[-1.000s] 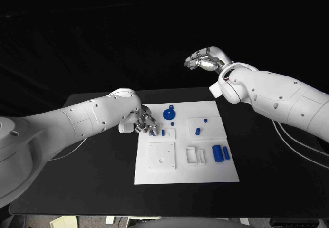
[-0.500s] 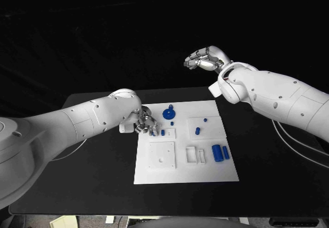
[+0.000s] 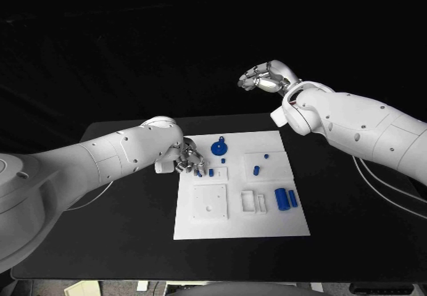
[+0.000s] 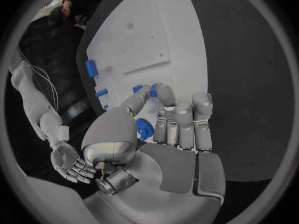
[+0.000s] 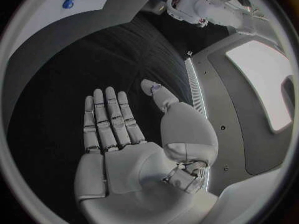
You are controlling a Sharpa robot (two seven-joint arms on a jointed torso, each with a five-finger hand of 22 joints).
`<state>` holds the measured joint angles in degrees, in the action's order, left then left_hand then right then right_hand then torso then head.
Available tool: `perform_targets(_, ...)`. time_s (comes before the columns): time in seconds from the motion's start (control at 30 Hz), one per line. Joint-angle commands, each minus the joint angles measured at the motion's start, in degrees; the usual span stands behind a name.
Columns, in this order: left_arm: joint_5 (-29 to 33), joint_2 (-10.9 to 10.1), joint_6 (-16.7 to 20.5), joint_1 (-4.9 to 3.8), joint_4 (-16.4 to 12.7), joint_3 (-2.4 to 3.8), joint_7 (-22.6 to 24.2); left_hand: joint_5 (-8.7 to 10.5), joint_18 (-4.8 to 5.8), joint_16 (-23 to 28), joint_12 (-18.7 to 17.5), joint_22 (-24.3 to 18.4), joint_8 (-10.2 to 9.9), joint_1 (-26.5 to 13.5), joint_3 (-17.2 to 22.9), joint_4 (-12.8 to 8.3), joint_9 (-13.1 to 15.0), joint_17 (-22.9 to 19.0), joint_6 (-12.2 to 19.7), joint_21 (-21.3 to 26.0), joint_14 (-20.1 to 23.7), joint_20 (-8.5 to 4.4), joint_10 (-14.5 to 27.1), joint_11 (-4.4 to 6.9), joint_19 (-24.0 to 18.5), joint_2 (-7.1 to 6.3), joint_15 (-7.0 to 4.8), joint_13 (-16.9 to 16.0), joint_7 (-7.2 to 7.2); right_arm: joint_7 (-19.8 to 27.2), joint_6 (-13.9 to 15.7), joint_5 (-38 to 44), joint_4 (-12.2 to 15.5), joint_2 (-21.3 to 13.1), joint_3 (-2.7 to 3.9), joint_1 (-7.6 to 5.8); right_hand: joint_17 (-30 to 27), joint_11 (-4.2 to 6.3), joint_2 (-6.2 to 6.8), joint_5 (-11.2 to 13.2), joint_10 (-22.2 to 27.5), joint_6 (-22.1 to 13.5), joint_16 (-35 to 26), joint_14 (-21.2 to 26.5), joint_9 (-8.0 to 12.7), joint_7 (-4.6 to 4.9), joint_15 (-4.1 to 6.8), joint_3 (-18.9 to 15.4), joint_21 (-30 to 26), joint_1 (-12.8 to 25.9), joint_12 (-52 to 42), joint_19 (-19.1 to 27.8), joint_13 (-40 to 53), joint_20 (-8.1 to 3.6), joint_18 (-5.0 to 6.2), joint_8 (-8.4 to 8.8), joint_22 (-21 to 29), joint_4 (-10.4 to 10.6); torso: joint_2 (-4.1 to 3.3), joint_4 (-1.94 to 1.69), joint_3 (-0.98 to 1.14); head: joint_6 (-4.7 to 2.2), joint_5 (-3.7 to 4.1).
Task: Assemble the parts on the task board
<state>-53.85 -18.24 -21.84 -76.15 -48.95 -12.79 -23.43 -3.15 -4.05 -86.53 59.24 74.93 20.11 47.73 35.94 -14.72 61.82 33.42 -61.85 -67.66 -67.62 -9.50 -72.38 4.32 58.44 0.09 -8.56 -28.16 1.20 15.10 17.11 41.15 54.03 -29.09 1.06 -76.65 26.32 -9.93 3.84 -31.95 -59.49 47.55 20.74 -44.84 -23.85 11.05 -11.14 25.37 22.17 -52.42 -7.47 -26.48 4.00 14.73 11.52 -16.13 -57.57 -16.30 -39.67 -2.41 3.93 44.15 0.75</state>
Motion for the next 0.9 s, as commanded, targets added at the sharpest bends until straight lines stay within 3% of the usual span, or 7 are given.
perform_targets(0.03, 0.55, 0.2, 1.87, 0.2, 0.11, -0.08, 0.5, 0.36, -2.22, -0.29, 0.18, 0.13, -2.73, 2.2, -0.47, 1.0, -1.61, -0.08, 3.09, -0.09, -0.94, -5.79, -1.07, 0.12, -0.26, 2.16, -2.14, 0.07, 0.69, 0.14, -0.33, 0.27, 0.1, -0.06, 0.05, 0.0, -0.06, -0.09, -0.11, -0.26, -0.31, -0.2, 0.23, 0.41, 0.09, 0.32, -0.2, 0.16, -0.25, 0.11, 0.23, 0.06, -0.05, 0.14, 1.08, -0.29, -0.08, 0.21, 0.0, -0.02, 0.02, 0.02, 0.03)
perform_targets(0.17, 0.8, 0.2, 1.63, 0.2, 0.12, -0.09, 0.46, 0.34, -2.3, -0.25, 0.03, 0.07, -4.15, 1.26, -1.02, 1.8, -3.01, -0.11, 4.04, -0.08, -0.83, -5.8, -1.01, -0.32, -0.32, 0.3, -1.64, 0.14, 1.27, 0.12, -0.35, 0.27, 0.12, -0.06, 0.05, 0.0, -0.1, -0.1, -0.07, -0.26, -0.3, -0.22, 0.25, 0.43, 0.1, 0.32, -0.21, 0.15, -0.26, 0.12, 0.24, 0.08, -0.06, 0.15, 1.08, -0.29, -0.08, 0.2, 0.01, -0.04, 0.03, 0.02, 0.07)
perform_targets(0.37, 0.81, 0.13, 1.04, 0.2, 0.02, -0.1, 0.45, 0.32, -2.45, -0.24, -0.04, 0.01, -5.57, 0.93, -1.46, 2.2, -4.71, -0.14, 4.69, -0.09, -0.73, -5.74, -0.94, -0.7, -0.39, -0.84, -1.3, 0.15, 1.65, 0.11, -0.36, 0.27, 0.28, -0.17, 0.05, 0.0, -0.14, -0.11, -0.04, -0.27, -0.28, -0.24, 0.28, 0.46, 0.12, 0.33, -0.21, 0.14, -0.27, 0.12, 0.27, 0.1, -0.06, 0.16, 1.08, -0.28, -0.08, 0.2, 0.01, -0.01, 0.02, 0.08, 0.09)
perform_targets(0.77, 0.81, 0.07, 0.43, 0.2, -0.21, -0.1, 0.39, 0.31, -2.64, -0.27, -0.04, -0.02, -5.95, 1.8, -1.66, 1.55, -5.92, -0.16, 3.93, -0.16, -0.65, -5.61, -0.87, -0.74, -0.47, -1.24, -1.24, 0.12, 1.68, 0.11, -0.31, 0.27, 0.34, -0.25, 0.05, 0.0, -0.21, -0.12, -0.03, -0.27, -0.26, -0.28, 0.32, 0.49, 0.15, 0.35, -0.22, 0.14, -0.29, 0.1, 0.3, 0.12, -0.07, 0.18, 1.1, -0.27, -0.09, 0.19, 0.01, -0.01, 0.01, 0.12, 0.11)
perform_targets(0.9, 0.93, 0.04, 0.33, 0.2, -0.33, -0.1, 0.41, 0.33, -2.62, -0.28, -0.04, -0.05, -6.05, 1.46, -2.17, 1.64, -6.29, -0.17, 3.75, -0.19, -0.64, -5.52, -0.86, -0.76, -0.48, -1.92, -1.21, 0.11, 1.71, 0.12, -0.33, 0.27, 0.33, -0.23, 0.05, 0.0, -0.23, -0.12, -0.03, -0.27, -0.26, -0.29, 0.35, 0.49, 0.16, 0.35, -0.22, 0.14, -0.29, 0.09, 0.31, 0.12, -0.07, 0.18, 1.11, -0.27, -0.1, 0.19, 0.0, -0.01, 0.02, 0.14, 0.12)
